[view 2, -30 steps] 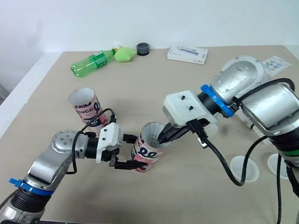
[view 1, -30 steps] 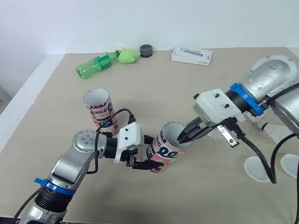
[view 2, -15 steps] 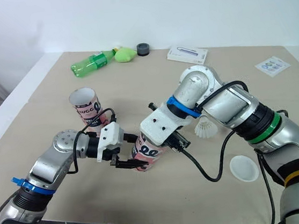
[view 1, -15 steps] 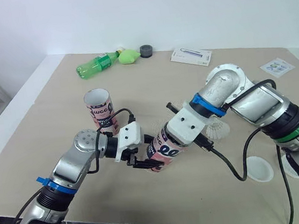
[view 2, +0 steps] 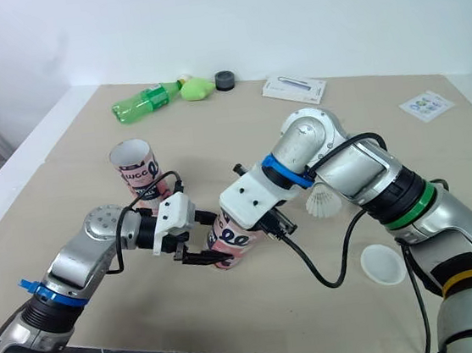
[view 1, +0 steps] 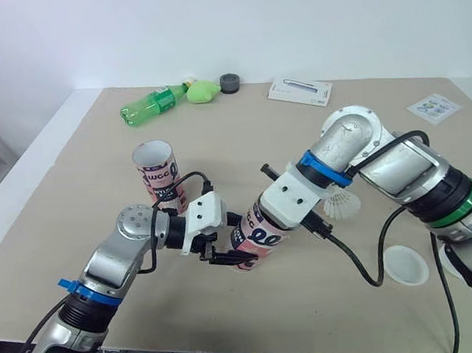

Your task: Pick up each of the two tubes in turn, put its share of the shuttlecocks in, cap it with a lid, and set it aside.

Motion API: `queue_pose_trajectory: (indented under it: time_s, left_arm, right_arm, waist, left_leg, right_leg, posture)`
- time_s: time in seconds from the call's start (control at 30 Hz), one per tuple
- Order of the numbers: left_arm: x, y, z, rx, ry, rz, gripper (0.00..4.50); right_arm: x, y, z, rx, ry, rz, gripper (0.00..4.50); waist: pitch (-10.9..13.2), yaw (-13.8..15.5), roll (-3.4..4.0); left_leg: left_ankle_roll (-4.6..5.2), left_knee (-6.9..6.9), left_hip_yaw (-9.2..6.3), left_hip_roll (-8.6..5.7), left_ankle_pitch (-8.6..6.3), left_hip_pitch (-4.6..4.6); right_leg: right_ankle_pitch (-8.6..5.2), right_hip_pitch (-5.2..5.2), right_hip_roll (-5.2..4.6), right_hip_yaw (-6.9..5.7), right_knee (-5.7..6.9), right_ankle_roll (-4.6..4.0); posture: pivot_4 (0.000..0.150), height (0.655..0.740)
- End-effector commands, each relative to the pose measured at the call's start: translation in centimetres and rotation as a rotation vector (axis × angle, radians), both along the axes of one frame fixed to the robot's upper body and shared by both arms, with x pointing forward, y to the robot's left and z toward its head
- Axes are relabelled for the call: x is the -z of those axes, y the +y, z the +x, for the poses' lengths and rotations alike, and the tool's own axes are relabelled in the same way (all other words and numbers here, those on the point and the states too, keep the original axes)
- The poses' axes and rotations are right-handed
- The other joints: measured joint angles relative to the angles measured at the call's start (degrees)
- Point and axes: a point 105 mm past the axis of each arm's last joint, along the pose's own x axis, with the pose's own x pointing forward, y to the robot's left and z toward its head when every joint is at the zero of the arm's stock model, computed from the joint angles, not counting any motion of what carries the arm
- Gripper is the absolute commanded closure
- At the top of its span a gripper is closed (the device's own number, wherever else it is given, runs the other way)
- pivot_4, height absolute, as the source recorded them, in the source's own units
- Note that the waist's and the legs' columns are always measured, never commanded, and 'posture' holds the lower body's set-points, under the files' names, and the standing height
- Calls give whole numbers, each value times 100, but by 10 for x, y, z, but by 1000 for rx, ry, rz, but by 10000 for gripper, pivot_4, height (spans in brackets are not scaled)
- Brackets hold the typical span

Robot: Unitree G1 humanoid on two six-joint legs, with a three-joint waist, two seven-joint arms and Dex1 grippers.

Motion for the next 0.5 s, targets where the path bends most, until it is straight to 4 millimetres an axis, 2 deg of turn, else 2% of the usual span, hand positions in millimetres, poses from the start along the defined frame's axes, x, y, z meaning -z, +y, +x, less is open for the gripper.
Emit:
queue_pose_trajectory:
  time_s: [0.03, 0.23, 0.5]
  left_arm:
    - [6, -1, 2, -16, -2, 42, 13452]
    - [6, -1, 3, -16, -1, 45, 13452]
    - [5, -3, 6, -11, -1, 43, 13452]
  right_arm:
    - [-5, -4, -1, 32, 66, 3, 44639]
    - [-37, -12, -8, 73, 121, 108, 44639]
    - [-49, -20, -12, 116, 152, 157, 44639]
  waist:
    - [0, 0, 0]
    - [7, 4, 2]
    - [16, 4, 5]
  left_leg:
    - [0, 0, 0, 1, 0, 0]
    - [0, -1, 1, -3, 0, -21]
    - [0, -11, 0, -8, -1, -28]
  right_leg:
    - [1, -1, 0, 0, 0, -1]
    - [13, -18, -5, 0, -1, -22]
    - [4, -26, -7, -4, -3, -17]
  posture:
    - [1500, 7294]
    - [1500, 7294]
    - [1500, 7294]
